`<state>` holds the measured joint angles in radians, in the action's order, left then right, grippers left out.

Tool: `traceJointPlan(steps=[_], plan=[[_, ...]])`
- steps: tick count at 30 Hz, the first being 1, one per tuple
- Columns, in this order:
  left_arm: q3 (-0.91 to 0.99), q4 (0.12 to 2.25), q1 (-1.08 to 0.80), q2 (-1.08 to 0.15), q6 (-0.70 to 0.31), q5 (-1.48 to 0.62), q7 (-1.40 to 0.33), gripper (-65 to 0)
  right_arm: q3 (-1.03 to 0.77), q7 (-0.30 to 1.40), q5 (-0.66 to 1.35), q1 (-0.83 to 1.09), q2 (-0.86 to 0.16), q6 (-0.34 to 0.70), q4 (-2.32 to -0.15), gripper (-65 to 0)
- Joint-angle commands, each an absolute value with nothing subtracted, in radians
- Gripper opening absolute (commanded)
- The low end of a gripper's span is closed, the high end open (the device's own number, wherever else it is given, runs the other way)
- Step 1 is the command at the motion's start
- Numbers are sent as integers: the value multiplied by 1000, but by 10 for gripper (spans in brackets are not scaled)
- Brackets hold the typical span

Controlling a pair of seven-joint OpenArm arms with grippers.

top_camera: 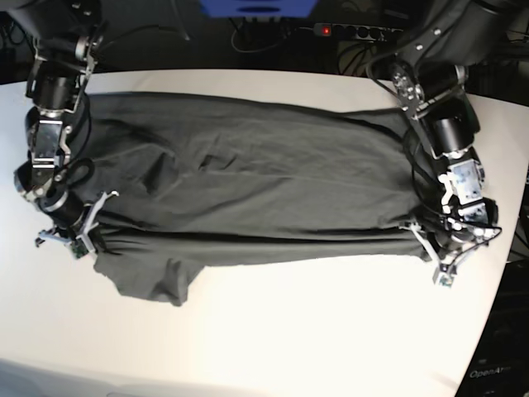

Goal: Fold the T-shirt properly
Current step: 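Carry both hem corners toward the collar edge, folding the shirt in half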

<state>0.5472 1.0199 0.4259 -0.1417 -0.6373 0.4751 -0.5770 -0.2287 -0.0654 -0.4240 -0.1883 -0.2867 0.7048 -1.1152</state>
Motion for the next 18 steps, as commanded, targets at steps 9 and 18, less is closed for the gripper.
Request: traceJointPlan(steps=[9,18], plan=[[547,1264,424,-139,-698,467,-684,-626,-236,-87,-410,-58,-288,698,-1348,-644],[547,1463,323,-110,-698,469,-733,-626,-317,-87,-410,12,-283,698,-1471,-644]])
